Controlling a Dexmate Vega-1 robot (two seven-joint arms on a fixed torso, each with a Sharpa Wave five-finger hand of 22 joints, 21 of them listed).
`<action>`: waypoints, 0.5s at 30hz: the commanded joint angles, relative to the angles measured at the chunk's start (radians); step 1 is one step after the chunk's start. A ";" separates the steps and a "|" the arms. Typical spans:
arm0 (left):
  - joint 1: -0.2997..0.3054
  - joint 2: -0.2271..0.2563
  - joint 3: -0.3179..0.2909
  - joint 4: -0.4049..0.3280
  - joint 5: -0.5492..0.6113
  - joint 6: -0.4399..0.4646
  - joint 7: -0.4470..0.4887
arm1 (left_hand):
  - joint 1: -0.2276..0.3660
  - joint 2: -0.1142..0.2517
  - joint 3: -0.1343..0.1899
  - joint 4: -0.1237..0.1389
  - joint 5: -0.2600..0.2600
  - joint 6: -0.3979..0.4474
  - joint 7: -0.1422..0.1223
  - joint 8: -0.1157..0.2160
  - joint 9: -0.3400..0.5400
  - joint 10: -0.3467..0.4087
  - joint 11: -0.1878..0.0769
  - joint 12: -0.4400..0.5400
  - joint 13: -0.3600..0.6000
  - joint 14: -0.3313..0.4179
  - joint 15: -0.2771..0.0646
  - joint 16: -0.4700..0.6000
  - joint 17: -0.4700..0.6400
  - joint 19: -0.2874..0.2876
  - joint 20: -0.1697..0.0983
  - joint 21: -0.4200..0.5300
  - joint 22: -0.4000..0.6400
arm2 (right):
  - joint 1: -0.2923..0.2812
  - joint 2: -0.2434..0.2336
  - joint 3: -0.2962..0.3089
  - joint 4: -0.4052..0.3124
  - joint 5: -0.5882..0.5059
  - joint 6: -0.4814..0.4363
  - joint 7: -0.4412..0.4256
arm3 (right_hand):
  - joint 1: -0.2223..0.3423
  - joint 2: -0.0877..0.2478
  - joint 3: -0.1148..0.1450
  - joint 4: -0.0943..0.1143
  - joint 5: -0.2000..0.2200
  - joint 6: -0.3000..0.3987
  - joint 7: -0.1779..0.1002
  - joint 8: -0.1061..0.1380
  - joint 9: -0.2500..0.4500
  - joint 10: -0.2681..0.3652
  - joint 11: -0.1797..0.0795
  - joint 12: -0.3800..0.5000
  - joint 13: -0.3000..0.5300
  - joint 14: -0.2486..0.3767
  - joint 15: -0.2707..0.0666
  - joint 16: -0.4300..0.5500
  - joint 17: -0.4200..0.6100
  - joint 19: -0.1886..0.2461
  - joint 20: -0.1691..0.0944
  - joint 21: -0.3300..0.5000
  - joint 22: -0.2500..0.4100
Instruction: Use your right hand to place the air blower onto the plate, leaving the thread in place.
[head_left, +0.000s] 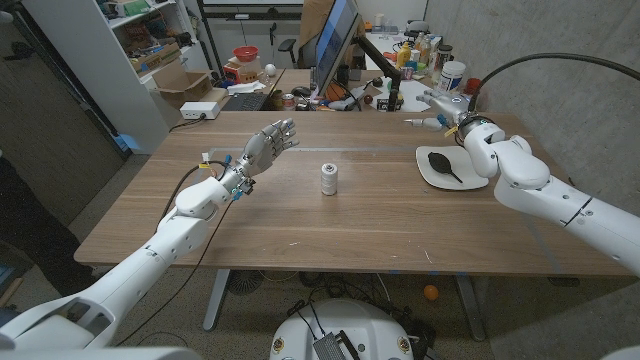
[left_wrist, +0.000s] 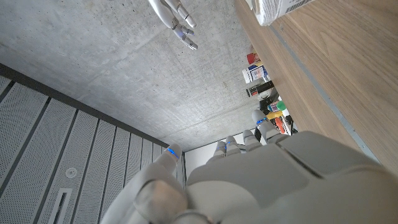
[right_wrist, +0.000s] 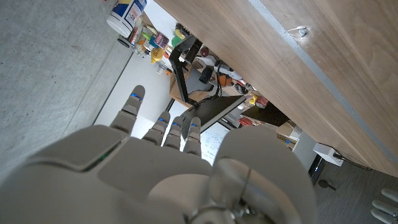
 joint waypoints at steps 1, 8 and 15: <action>0.018 0.012 -0.009 -0.015 -0.009 -0.007 -0.003 | 0.000 0.120 -0.004 -0.001 0.007 -0.005 0.000 0.001 0.003 -0.029 0.006 0.001 0.004 0.000 0.008 0.002 0.002 -0.025 0.008 -0.006 0.005 | 0.009 0.010 0.026 -0.027 -0.029 0.026 0.018 | -0.006 -0.001 -0.008 0.000 0.000 0.004 -0.007 0.009 0.001 -0.010 -0.004 0.008 0.001 -0.009 -0.003 0.005 -0.001 -0.013 0.004 -0.006 -0.001; 0.029 0.021 -0.014 -0.025 -0.014 -0.007 -0.006 | 0.000 0.120 -0.004 -0.001 0.007 -0.005 0.000 0.001 0.003 -0.029 0.006 0.001 0.004 -0.001 0.008 0.002 0.002 -0.024 0.008 -0.007 0.005 | 0.007 0.002 0.042 -0.035 -0.023 0.062 0.021 | -0.029 -0.003 -0.007 0.001 0.003 0.024 -0.012 0.016 -0.001 0.002 -0.001 0.015 -0.005 -0.017 -0.008 0.010 -0.021 -0.027 -0.083 -0.032 0.000; 0.039 0.028 -0.018 -0.035 -0.019 -0.010 -0.011 | 0.000 0.120 -0.004 -0.001 0.007 -0.005 -0.001 0.001 0.003 -0.030 0.005 0.001 0.004 -0.001 0.008 0.002 0.002 -0.025 0.008 -0.008 0.005 | 0.007 -0.001 0.051 -0.049 -0.049 0.082 0.021 | -0.035 -0.002 -0.006 0.001 0.004 0.017 -0.020 0.012 -0.001 0.000 -0.004 0.014 -0.007 -0.029 -0.010 0.008 -0.027 -0.027 -0.079 -0.039 0.001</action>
